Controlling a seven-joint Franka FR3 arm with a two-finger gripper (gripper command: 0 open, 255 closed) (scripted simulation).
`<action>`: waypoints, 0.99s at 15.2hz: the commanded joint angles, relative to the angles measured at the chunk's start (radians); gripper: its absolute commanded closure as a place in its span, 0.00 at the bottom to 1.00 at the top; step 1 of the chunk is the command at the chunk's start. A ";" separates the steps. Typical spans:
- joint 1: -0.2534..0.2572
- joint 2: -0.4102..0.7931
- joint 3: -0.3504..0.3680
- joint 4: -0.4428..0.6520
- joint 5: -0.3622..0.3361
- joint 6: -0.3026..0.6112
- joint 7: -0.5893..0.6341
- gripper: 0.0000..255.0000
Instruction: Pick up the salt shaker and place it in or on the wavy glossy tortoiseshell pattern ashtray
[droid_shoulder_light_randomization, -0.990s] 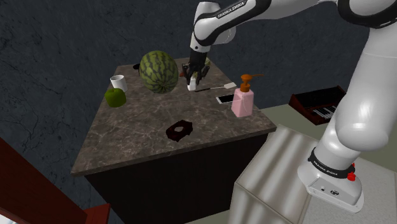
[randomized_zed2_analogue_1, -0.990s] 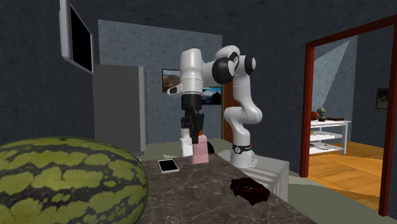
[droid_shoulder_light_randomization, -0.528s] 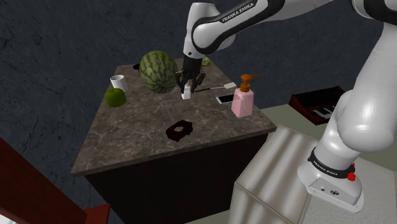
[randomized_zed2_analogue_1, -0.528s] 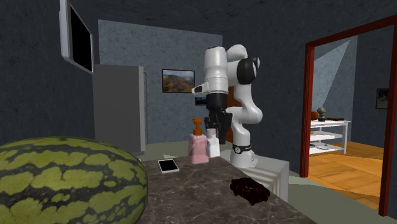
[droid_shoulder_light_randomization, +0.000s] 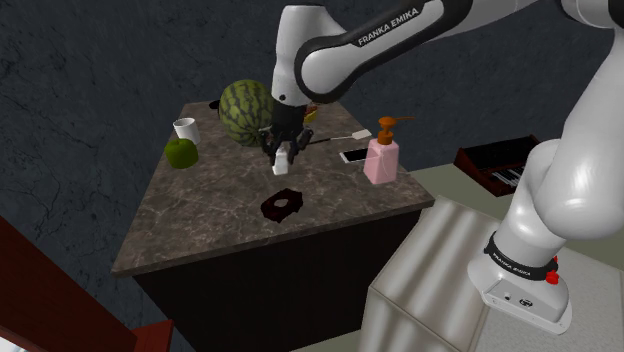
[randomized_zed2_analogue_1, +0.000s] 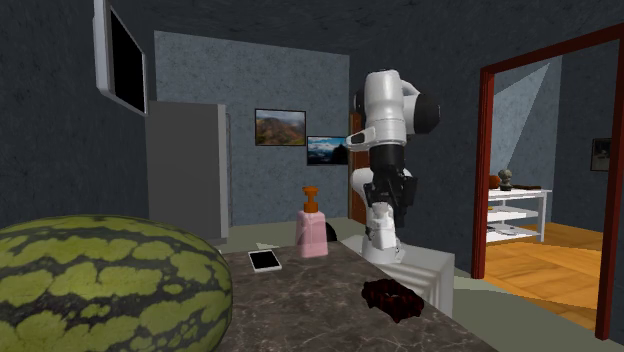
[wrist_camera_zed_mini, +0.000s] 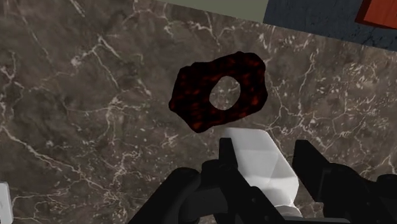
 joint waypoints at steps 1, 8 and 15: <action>0.016 0.000 0.017 -0.012 -0.008 0.014 0.039 1.00; 0.017 0.038 0.019 -0.065 -0.013 0.106 0.038 1.00; 0.019 0.085 0.019 -0.108 -0.020 0.194 0.039 1.00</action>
